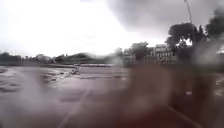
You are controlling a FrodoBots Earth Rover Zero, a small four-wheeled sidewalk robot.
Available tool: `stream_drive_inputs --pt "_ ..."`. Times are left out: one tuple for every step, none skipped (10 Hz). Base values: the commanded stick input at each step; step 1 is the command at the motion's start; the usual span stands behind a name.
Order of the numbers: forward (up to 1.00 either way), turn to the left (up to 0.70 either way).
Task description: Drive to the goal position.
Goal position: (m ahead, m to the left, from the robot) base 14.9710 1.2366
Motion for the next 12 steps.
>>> stream_drive_inputs --pt "0.45 0.0" --pt "0.45 0.0" --pt "0.45 0.0" --pt "0.45 0.0" --pt "0.45 0.0" --pt "0.45 0.0" --pt "0.45 0.0" --pt "0.45 0.0" --pt "0.45 0.0" --pt "0.45 0.0" --pt "0.45 0.0" --pt "0.45 0.0"
